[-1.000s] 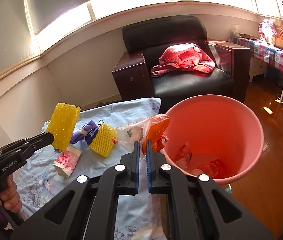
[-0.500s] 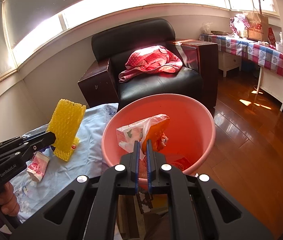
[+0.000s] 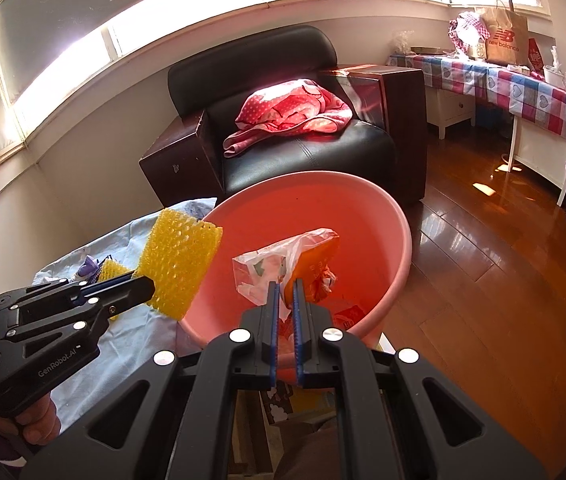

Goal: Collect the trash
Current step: 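Carry both held items over the pink bucket and open both grippers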

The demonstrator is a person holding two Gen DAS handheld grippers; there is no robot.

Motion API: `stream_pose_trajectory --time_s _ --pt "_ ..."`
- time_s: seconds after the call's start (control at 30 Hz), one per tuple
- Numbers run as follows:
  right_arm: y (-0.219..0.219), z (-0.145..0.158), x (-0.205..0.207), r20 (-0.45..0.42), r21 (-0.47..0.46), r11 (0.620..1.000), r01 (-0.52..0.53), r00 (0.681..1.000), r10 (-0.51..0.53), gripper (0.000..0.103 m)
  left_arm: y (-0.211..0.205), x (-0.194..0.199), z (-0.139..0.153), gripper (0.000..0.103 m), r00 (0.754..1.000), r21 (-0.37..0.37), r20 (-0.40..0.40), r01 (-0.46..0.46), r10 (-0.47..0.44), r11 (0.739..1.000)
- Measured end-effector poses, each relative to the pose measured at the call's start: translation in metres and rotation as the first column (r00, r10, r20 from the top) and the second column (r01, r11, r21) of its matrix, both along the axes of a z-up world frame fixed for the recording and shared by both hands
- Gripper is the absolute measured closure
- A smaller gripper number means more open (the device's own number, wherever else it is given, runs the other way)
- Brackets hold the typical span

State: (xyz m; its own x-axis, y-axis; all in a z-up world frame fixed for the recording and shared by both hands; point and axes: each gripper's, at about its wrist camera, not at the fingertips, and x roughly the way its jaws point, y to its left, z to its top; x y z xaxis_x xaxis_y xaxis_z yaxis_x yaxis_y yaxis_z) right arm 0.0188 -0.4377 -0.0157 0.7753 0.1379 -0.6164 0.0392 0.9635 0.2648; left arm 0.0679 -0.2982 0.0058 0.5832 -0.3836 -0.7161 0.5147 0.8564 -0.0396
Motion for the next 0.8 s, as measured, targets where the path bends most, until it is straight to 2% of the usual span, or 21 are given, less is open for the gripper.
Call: stream_pose_trajectory --time_s 0.23,0.33,0.47,0.53,0.57,0.7,0.8 --pt "0.002 -0.003 0.005 -0.024 -0.005 1.0 0.004 1.0 -0.004 0.096 -0.006 0.003 -0.007 0.091 1.0 0.004 -0.017 0.005 -0.005 1.0" --pt "0.001 -0.004 0.007 -0.037 -0.002 1.0 0.01 0.999 -0.01 0.096 -0.004 0.005 -0.007 0.085 1.0 -0.002 -0.022 0.0 0.0 1.0" --pt "0.001 -0.005 0.009 -0.044 0.011 1.0 0.017 0.999 -0.016 0.095 0.0 0.003 -0.005 0.071 1.0 -0.015 -0.016 -0.002 0.002 1.0" --pt "0.001 -0.005 0.009 -0.046 0.014 1.0 0.019 0.999 -0.018 0.094 0.003 0.002 -0.003 0.07 1.0 -0.024 -0.011 -0.003 0.003 1.0" --pt "0.001 -0.004 0.009 -0.047 0.016 1.0 0.019 0.999 -0.018 0.092 0.005 0.002 -0.002 0.069 1.0 -0.028 -0.011 -0.005 0.004 1.0" --pt "0.001 -0.002 0.005 -0.036 0.023 1.0 0.016 0.999 -0.015 0.072 0.012 -0.001 0.003 0.067 1.0 -0.045 -0.01 -0.015 0.014 0.999" --pt "0.004 0.002 0.003 -0.029 0.024 1.0 0.011 1.0 -0.01 0.071 0.021 -0.003 0.006 0.063 1.0 -0.063 -0.008 -0.029 0.028 0.998"
